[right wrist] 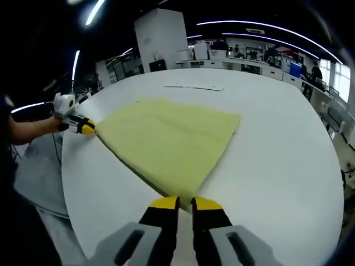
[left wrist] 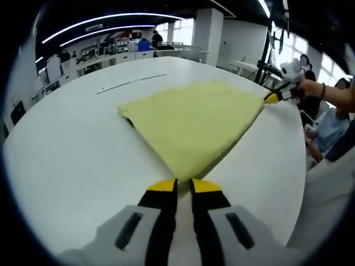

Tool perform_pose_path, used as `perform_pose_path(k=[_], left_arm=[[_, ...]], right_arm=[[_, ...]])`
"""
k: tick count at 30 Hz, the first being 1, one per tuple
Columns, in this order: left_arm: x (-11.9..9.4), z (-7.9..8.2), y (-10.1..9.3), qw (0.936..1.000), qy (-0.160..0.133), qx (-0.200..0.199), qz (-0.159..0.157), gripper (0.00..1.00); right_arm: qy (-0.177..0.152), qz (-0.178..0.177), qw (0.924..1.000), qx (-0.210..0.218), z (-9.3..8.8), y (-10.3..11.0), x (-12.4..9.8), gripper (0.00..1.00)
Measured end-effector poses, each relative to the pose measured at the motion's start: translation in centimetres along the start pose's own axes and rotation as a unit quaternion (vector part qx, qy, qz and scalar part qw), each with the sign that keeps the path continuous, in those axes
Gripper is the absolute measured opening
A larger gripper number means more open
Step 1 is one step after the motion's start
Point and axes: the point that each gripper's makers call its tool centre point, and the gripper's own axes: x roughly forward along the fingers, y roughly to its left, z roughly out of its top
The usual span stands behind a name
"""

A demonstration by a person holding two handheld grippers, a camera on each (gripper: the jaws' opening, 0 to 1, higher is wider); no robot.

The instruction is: Fold the garment on the visible template until the final outline fits inside the template.

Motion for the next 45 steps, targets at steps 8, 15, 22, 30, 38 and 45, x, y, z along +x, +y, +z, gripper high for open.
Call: perform_pose_path(k=[8, 15, 22, 30, 38, 45], left_arm=[[-0.1, -0.2, 0.1, 1.0000, 0.002, -0.003, 0.003, 0.00], [-0.5, -0.4, -0.1, 1.0000, 0.001, -0.005, 0.008, 0.00], [-1.0, -0.9, -0.7, 1.0000, 0.003, -0.005, 0.007, 0.00], [-1.8, -1.7, -1.6, 0.9999, 0.004, -0.012, 0.005, 0.00], [-2.0, -2.2, -1.7, 0.9997, 0.005, -0.020, 0.012, 0.00], [-2.1, -2.3, -1.9, 0.9981, -0.009, -0.060, 0.006, 0.07]], right_arm=[[0.003, 0.002, 1.0000, 0.005, -0.2, 0.1, -0.2, 0.00], [0.008, 0.005, 0.9999, 0.007, -0.6, 0.4, -0.5, 0.00], [0.010, 0.005, 0.9999, 0.007, -1.1, 0.8, -1.0, 0.00], [0.012, 0.008, 0.9999, 0.008, -1.9, 1.5, -1.7, 0.00], [0.012, 0.013, 0.9997, 0.014, -2.4, 2.1, -1.9, 0.00], [0.009, 0.017, 0.9995, 0.023, -2.4, 2.4, -1.9, 0.00]])
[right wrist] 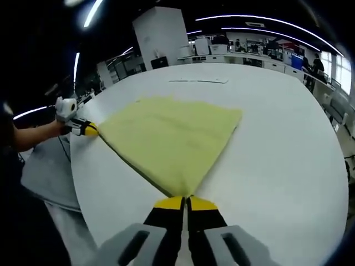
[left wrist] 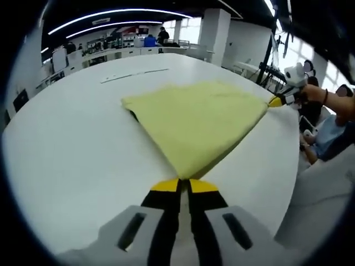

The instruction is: Fold the garment on the visible template until the final outline fits inside the template.

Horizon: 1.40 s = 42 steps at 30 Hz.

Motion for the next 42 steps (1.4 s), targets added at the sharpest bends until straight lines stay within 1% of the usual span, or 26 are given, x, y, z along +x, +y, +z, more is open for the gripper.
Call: perform_pose_path(k=[2, 4, 5, 7, 8, 10, 12, 15, 19, 22, 26, 27, 28, 30, 32, 34, 36, 38, 42], left_arm=[[0.0, 0.0, 0.1, 0.9999, -0.004, -0.012, 0.001, 0.13], [-0.1, 0.1, 0.1, 0.9998, -0.008, -0.016, 0.002, 0.18], [-0.2, 0.1, 0.1, 0.9997, -0.011, -0.022, 0.003, 0.21], [-0.4, 0.4, 0.3, 0.9993, -0.019, -0.033, 0.005, 0.26], [-0.5, 0.6, 0.3, 0.9990, -0.023, -0.038, 0.005, 0.31], [-1.0, 1.8, 0.4, 0.9976, -0.048, -0.050, 0.009, 0.38], [-1.4, 2.4, 0.3, 0.9970, -0.054, -0.055, 0.011, 0.46], [-1.9, 3.3, 0.1, 0.9960, -0.067, -0.057, 0.015, 0.56], [-2.5, 4.1, -0.3, 0.9956, -0.074, -0.055, 0.018, 0.64], [-3.2, 4.8, -0.6, 0.9949, -0.079, -0.059, 0.018, 0.70], [-4.2, 5.9, -1.1, 0.9939, -0.092, -0.058, 0.022, 0.82], [-4.4, 6.0, -1.2, 0.9936, -0.092, -0.061, 0.023, 0.83], [-4.7, 6.1, -1.4, 0.9939, -0.086, -0.066, 0.022, 0.84], [-5.2, 6.1, -1.7, 0.9942, -0.081, -0.066, 0.023, 0.83], [-5.8, 6.4, -1.9, 0.9937, -0.088, -0.066, 0.024, 0.86], [-6.1, 6.7, -2.0, 0.9929, -0.094, -0.068, 0.025, 0.90], [-6.3, 6.7, -2.2, 0.9932, -0.089, -0.069, 0.029, 0.92], [-6.7, 6.9, -2.6, 0.9936, -0.087, -0.067, 0.029, 0.96], [-7.3, 7.9, -2.9, 0.9925, -0.100, -0.064, 0.031, 0.99]], right_arm=[[-0.004, -0.002, 1.0000, -0.001, 0.2, 0.0, 0.0, 0.04], [-0.010, -0.005, 0.9999, 0.001, 0.5, 0.1, 0.1, 0.11], [-0.012, -0.006, 0.9999, 0.002, 0.6, 0.1, 0.1, 0.16], [-0.020, -0.011, 0.9997, 0.002, 1.1, 0.1, 0.1, 0.28], [-0.023, -0.012, 0.9997, 0.001, 1.4, 0.2, 0.0, 0.34], [-0.029, -0.014, 0.9995, -0.003, 2.1, 0.5, -0.2, 0.45], [-0.036, -0.015, 0.9992, -0.011, 2.7, 0.8, -0.4, 0.56], [-0.043, -0.017, 0.9987, -0.019, 3.6, 1.3, -0.9, 0.67], [-0.049, -0.016, 0.9982, -0.030, 4.5, 2.0, -1.6, 0.73], [-0.053, -0.018, 0.9977, -0.037, 5.2, 2.5, -2.2, 0.79], [-0.059, -0.020, 0.9972, -0.041, 6.0, 3.2, -3.1, 0.87], [-0.060, -0.022, 0.9970, -0.043, 6.3, 3.5, -3.3, 0.89], [-0.060, -0.023, 0.9970, -0.043, 6.4, 3.6, -3.5, 0.91], [-0.059, -0.026, 0.9970, -0.042, 6.7, 4.0, -3.9, 0.95], [-0.060, -0.029, 0.9969, -0.042, 6.9, 4.3, -4.3, 0.99], [-0.069, -0.032, 0.9966, -0.032, 7.4, 4.6, -4.8, 1.00], [-0.077, -0.029, 0.9964, -0.022, 7.8, 5.0, -5.2, 1.00], [-0.077, -0.029, 0.9964, -0.020, 8.0, 5.3, -5.5, 1.00], [-0.070, -0.031, 0.9965, -0.031, 8.1, 6.0, -6.0, 1.00]])
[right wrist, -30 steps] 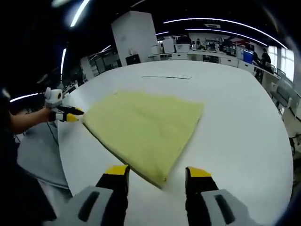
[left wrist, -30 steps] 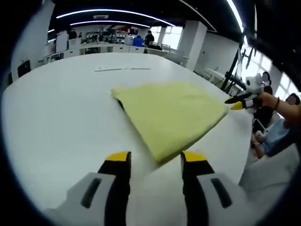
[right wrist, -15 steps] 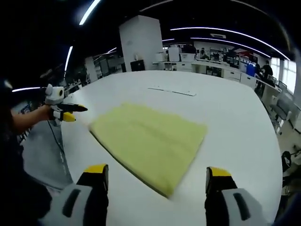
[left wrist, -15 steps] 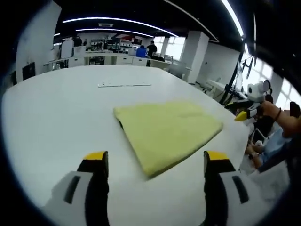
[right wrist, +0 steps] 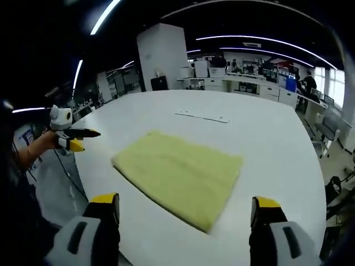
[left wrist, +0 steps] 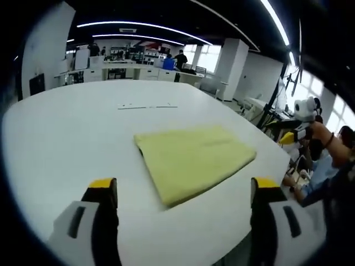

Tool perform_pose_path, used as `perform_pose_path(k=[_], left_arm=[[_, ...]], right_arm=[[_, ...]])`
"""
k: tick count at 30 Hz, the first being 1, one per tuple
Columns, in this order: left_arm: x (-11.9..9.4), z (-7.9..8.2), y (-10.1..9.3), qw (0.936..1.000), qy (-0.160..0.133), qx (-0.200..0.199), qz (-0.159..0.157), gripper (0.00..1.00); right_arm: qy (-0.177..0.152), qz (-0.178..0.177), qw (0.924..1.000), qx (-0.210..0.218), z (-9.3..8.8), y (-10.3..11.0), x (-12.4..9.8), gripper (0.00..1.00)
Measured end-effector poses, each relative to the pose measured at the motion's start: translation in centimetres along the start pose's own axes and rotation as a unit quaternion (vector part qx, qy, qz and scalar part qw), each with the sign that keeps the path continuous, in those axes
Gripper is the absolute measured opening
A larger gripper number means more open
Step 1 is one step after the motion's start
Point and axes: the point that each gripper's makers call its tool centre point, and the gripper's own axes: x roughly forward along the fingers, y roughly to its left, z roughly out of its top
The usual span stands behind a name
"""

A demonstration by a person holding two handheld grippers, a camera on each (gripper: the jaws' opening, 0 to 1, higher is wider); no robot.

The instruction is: Fold the garment on the visible template until the final outline fits inside the template.

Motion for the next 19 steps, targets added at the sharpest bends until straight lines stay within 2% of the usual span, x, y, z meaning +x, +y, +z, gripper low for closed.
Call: perform_pose_path(k=[5, 10, 15, 19], left_arm=[[-0.4, 0.7, -0.6, 0.9999, -0.012, -0.005, 0.001, 0.99], [-0.3, 0.1, -0.7, 0.9999, -0.001, -0.010, -0.002, 0.99], [-0.5, -0.1, -0.2, 0.9999, 0.000, -0.012, 0.009, 0.99], [-0.8, -0.3, 0.2, 0.9997, 0.001, -0.013, 0.023, 0.99]], right_arm=[[0.007, -0.004, 1.0000, -0.003, -0.2, 0.4, -0.4, 1.00], [0.014, -0.010, 0.9997, -0.017, -0.7, -0.3, -0.7, 1.00], [0.005, -0.018, 0.9998, -0.008, -0.7, -0.6, -0.9, 1.00], [0.015, -0.026, 0.9995, -0.011, -1.2, -0.7, -0.9, 1.00]])
